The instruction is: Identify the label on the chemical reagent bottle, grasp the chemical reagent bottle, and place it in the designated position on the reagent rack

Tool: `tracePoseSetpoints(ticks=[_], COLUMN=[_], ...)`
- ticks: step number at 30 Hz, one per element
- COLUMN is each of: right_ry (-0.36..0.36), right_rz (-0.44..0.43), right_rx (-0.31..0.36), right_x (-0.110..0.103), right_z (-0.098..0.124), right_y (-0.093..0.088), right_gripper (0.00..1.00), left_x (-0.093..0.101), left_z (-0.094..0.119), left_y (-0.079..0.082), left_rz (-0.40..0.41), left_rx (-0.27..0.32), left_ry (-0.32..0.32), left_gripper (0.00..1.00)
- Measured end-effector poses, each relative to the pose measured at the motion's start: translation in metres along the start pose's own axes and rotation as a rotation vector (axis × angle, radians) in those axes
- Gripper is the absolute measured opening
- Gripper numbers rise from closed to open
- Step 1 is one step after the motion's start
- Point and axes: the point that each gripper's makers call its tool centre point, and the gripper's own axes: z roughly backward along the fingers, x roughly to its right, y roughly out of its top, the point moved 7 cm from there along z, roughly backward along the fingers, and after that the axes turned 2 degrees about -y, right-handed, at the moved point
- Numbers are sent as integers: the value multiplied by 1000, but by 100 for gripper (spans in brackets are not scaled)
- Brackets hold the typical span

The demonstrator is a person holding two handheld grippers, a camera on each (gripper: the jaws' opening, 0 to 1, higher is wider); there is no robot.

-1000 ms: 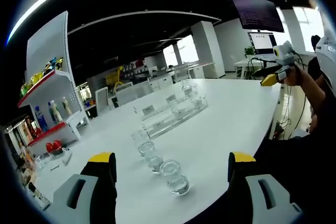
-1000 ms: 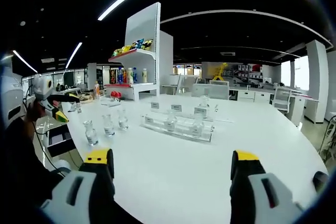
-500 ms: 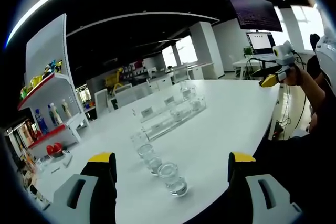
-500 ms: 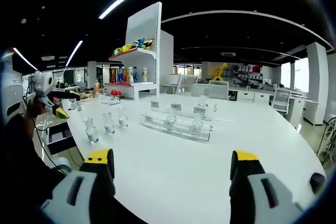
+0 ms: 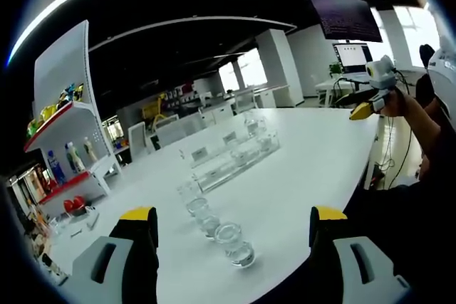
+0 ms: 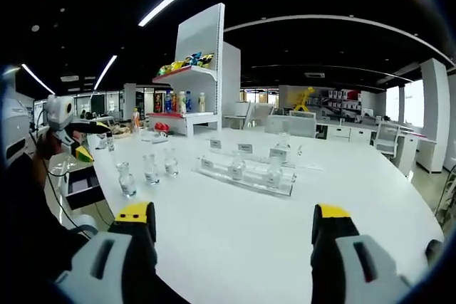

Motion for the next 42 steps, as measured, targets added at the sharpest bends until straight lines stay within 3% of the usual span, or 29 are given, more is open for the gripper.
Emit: tracePoseSetpoints(ticks=[22,27,42], right_ry=[80,107,209], right_rz=[57,82,115], right_rx=[16,22,1], right_x=[-16,-24,-53], right_z=[-49,-61,-130], right_y=[15,18,22], right_gripper=[85,85,84], left_x=[-5,-2,-13], left_z=[0,3,7], left_y=[-5,-1,-10], left_rz=[11,1,12], left_rx=[-10,-1,-16], left_ry=[13,13,34], left_gripper=[87,87,87])
